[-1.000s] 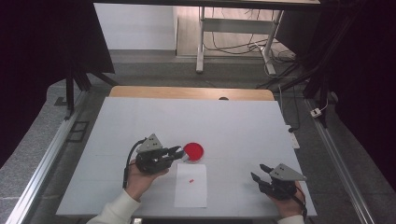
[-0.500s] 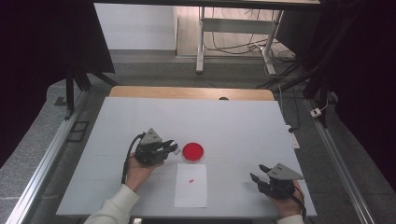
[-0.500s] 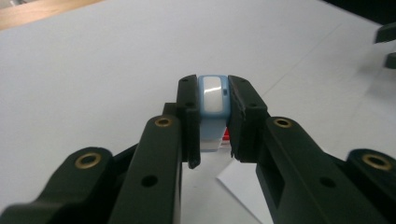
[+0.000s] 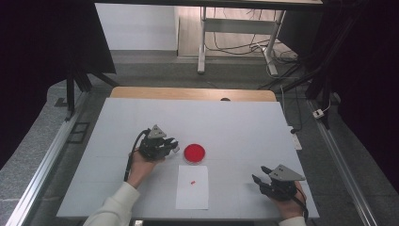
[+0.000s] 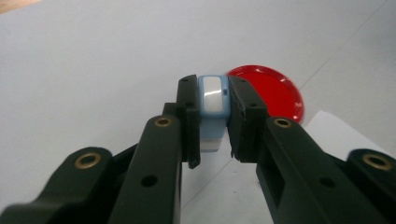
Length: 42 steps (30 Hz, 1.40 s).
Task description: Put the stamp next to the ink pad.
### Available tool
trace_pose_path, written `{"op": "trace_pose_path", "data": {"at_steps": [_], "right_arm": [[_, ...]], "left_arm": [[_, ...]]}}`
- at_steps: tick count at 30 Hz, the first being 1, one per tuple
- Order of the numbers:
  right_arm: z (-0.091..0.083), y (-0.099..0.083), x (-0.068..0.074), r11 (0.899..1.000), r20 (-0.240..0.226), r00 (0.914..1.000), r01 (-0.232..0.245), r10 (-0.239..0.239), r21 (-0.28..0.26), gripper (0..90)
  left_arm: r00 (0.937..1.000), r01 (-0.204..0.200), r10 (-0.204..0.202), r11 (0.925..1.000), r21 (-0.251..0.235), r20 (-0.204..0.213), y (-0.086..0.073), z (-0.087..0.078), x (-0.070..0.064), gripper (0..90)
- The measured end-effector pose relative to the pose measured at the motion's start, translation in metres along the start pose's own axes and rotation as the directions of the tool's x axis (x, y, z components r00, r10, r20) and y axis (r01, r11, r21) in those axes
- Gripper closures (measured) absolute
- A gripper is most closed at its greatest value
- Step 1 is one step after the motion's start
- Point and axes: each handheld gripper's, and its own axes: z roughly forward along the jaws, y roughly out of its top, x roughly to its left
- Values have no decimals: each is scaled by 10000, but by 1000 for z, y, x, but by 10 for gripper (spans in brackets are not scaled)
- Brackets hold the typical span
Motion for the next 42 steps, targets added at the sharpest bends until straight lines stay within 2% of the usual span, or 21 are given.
{"op": "trace_pose_path", "data": {"at_steps": [8,15,20,21,22,24,28,31,38,42], "right_arm": [[1,0,0,10000,-5,10000,-13,13,68,490],[1,-1,0,9999,59,10000,-29,28,131,487],[1,-1,-1,10000,11,10000,-55,55,60,487],[1,-1,-1,10000,12,10000,-49,49,67,486],[1,-1,-1,10000,13,10000,-56,56,63,486],[1,-1,-1,10000,19,10000,-39,39,54,486],[0,-1,-2,10000,40,10000,-52,52,30,486],[0,-1,-3,10000,42,10000,-60,60,48,485],[0,-3,-8,9999,-84,9999,-129,129,-45,484],[-1,-4,-11,9999,-226,9997,-105,102,-131,483]], "left_arm": [[9997,-25,33,9994,353,-233,-2,8,2,751],[9992,-192,215,9973,704,-329,-4,16,1,749],[9992,-142,167,9975,688,-359,-5,16,2,741],[9991,-119,145,9979,641,-398,-5,15,2,731],[9988,-82,110,9982,588,-470,-5,15,1,679],[9985,-14,36,9991,413,-547,-4,12,1,564],[9986,74,-71,10000,56,-518,-3,2,-1,423],[9995,229,-233,9996,-172,-235,-6,-8,-3,333],[9997,140,-130,9986,-502,195,-30,-40,-11,310],[9996,111,-96,9983,-571,260,-43,-55,-14,310]]}}
